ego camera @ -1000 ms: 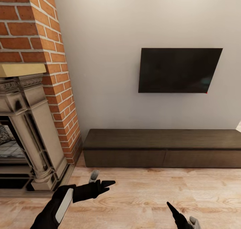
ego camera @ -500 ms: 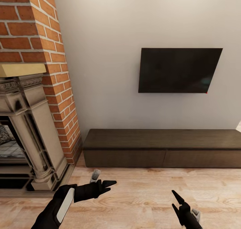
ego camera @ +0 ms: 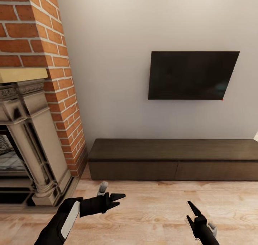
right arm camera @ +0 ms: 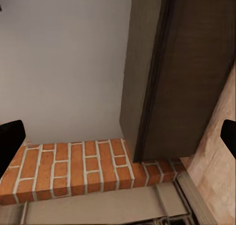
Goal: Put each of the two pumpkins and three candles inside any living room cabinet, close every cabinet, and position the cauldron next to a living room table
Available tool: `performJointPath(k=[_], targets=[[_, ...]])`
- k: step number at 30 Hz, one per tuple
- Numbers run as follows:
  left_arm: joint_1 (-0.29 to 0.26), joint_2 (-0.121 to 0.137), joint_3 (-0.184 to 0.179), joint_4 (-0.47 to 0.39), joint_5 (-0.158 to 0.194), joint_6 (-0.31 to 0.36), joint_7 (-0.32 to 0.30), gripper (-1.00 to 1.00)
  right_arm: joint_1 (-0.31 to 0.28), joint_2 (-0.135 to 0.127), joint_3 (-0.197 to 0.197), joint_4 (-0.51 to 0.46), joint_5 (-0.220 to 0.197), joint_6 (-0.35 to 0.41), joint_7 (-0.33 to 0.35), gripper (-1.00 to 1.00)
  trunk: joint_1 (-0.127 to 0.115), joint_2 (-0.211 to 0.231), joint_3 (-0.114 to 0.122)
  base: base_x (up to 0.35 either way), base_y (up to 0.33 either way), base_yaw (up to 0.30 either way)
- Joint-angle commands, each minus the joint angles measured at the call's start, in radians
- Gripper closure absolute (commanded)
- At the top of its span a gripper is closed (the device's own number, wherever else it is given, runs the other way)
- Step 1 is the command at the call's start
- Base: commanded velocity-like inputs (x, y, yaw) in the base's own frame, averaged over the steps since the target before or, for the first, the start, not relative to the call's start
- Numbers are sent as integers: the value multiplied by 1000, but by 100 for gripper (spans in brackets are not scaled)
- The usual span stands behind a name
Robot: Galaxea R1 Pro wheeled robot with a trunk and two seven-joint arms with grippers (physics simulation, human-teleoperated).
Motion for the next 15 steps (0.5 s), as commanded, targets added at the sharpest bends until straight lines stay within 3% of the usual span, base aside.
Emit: performJointPath(k=[1,6,9,15], targets=[[-1,-1,3,0,-3,13,-5,-100,-1,0,-11,1,-15,8,1,-100,0,-1,-1,274,-56,0],[0,-1,2,0,-4,26,-5,-100,-1,2,-28,1,-24,5,-6,-100,0,-1,-1,307,-38,0],[0,-1,2,0,-4,28,-5,-100,-1,2,-31,2,-31,-33,-12,-100,0,-1,-1,321,-6,0],[0,-1,2,0,-2,28,-5,-100,-1,1,-30,2,-91,-76,-14,-100,0,-1,-1,322,-1,0]])
